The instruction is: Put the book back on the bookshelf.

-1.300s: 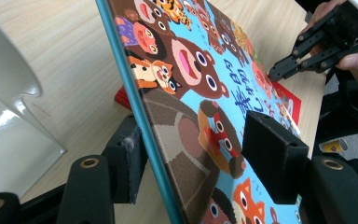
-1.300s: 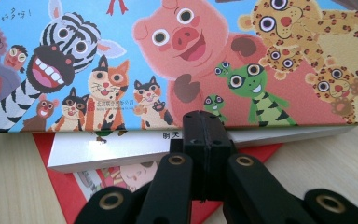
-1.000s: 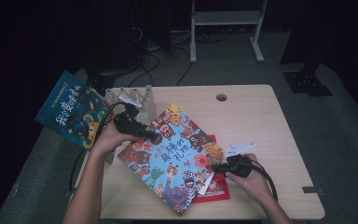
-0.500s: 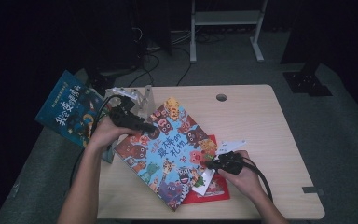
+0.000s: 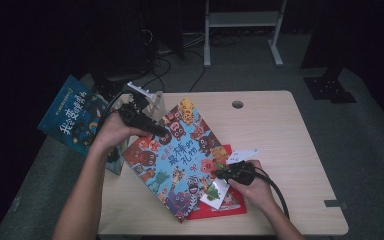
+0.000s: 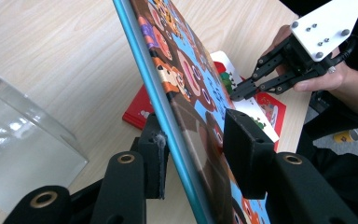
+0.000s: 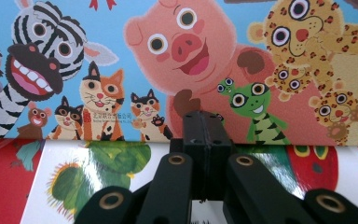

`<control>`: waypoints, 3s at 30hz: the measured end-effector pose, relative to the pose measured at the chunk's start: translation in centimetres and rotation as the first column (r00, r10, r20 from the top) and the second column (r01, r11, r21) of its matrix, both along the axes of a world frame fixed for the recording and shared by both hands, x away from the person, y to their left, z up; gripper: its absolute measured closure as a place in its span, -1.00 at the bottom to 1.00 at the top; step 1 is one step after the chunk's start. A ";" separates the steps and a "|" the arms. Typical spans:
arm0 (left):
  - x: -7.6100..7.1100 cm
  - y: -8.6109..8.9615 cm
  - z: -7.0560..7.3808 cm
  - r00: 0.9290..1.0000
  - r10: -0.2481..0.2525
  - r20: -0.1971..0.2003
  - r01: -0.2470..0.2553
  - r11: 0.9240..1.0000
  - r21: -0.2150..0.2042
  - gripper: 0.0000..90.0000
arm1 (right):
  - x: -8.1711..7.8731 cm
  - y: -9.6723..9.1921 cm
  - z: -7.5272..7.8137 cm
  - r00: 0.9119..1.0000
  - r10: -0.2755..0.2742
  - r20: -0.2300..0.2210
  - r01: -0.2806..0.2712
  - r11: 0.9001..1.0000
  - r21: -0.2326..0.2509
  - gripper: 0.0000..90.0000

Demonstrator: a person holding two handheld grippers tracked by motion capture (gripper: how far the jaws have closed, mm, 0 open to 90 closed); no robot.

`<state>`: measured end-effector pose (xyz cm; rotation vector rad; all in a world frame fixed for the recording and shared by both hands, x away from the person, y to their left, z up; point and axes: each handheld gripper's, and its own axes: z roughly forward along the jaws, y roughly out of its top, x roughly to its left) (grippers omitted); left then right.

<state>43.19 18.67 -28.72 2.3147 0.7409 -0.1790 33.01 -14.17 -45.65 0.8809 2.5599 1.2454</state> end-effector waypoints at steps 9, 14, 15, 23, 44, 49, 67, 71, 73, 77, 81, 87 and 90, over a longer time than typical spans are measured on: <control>0.4 -1.1 1.4 1.000 -0.015 -0.028 0.015 0.999 0.033 0.44 | 0.2 0.8 -0.3 1.000 -0.003 0.003 0.003 1.000 0.024 0.98; 0.5 -1.6 2.1 0.999 -0.030 -0.032 0.032 0.998 0.053 0.48 | 0.2 1.2 -0.4 1.000 -0.004 0.004 0.004 1.000 0.028 0.98; 0.5 -1.7 2.3 0.999 -0.038 -0.035 0.040 0.998 0.049 0.49 | 0.2 1.3 -0.4 1.000 -0.006 0.006 0.005 1.000 0.030 0.98; 0.5 -2.6 4.0 0.997 -0.059 -0.040 0.062 0.994 0.094 0.60 | 0.4 2.3 -0.7 1.000 -0.002 0.016 0.001 0.999 0.037 0.98; -0.4 -4.7 6.8 0.998 -0.066 0.014 0.062 0.971 0.231 0.79 | 4.1 -7.7 -1.0 0.927 -0.366 0.085 0.362 0.930 0.065 0.00; -0.8 -4.9 7.1 0.997 -0.062 0.049 0.048 0.966 0.253 0.79 | 5.2 -10.2 -1.6 0.878 -0.469 0.098 0.464 0.883 0.070 -0.09; -2.3 -1.5 9.4 0.997 0.044 0.058 -0.057 0.967 0.250 0.79 | 7.8 -12.8 -2.9 0.804 -0.591 0.062 0.594 0.801 -0.076 -0.48; -2.9 0.0 9.4 0.995 0.085 0.051 -0.095 0.966 0.241 0.79 | 7.9 -12.8 -2.9 0.798 -0.601 0.055 0.603 0.794 -0.078 -0.55; -2.9 0.4 9.3 0.994 0.100 0.046 -0.108 0.966 0.235 0.79 | 7.9 -12.8 -2.9 0.799 -0.598 0.057 0.601 0.795 -0.078 -0.56; -3.5 1.9 9.2 0.990 0.134 0.040 -0.139 0.965 0.222 0.79 | 8.1 -12.9 -2.9 0.804 -0.591 0.060 0.594 0.800 -0.080 -0.58; -4.1 3.5 9.2 0.986 0.161 0.040 -0.166 0.964 0.210 0.79 | 8.1 -12.9 -2.9 0.805 -0.590 0.056 0.593 0.801 -0.081 -0.58; -4.9 5.8 9.2 0.979 0.202 0.037 -0.205 0.957 0.203 0.79 | 8.1 -12.9 -2.9 0.805 -0.590 0.057 0.593 0.801 -0.081 -0.58; -5.4 7.0 9.2 0.973 0.225 0.043 -0.229 0.955 0.190 0.79 | 8.1 -12.9 -2.9 0.805 -0.590 0.056 0.593 0.801 -0.083 -0.58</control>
